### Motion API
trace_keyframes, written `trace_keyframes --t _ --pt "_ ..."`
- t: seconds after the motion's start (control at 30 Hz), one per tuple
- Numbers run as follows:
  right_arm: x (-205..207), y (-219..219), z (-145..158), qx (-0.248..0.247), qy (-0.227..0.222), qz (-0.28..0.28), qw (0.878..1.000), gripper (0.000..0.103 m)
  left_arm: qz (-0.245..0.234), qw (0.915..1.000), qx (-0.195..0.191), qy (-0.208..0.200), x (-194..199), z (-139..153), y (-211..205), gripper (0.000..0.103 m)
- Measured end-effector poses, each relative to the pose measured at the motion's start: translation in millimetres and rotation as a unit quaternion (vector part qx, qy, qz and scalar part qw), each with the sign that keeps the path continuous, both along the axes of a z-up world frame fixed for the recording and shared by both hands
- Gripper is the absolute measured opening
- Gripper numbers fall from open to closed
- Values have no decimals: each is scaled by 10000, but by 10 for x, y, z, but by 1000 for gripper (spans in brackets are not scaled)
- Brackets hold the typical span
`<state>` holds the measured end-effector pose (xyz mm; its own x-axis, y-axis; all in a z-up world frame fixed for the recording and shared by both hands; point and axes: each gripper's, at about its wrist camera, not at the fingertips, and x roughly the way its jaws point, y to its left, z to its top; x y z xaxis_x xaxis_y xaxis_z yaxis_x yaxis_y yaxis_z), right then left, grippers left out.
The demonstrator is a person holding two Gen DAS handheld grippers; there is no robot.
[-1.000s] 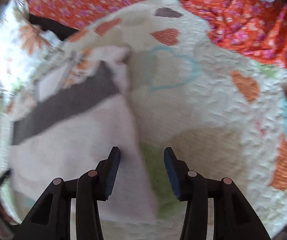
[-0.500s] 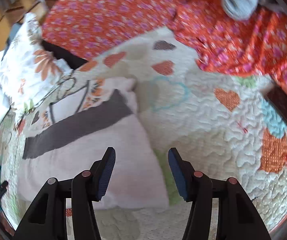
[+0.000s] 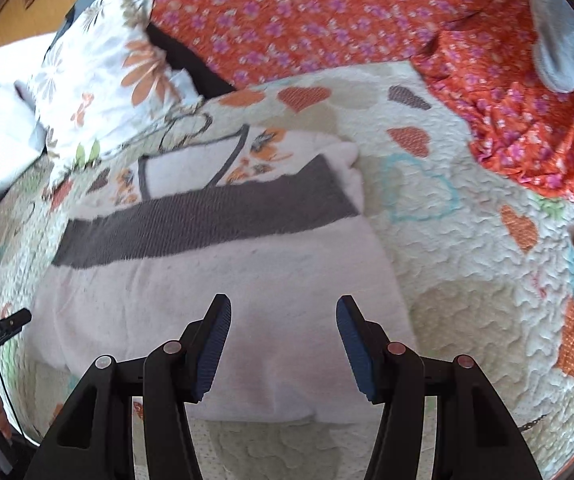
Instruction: Fold small clothes
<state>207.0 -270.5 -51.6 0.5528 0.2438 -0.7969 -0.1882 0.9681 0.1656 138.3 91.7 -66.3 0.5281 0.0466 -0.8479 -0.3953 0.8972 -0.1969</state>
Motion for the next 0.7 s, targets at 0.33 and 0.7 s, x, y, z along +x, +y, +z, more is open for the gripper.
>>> trace_keyframes --t 0.33,0.7 --pt "24 240 -368 -859 321 324 9953 64 -276 9989 258 264 51 -203 -157 71" --pt "64 328 -473 -1085 175 121 9939 85 -541 9971 306 437 79 -283 -224 94"
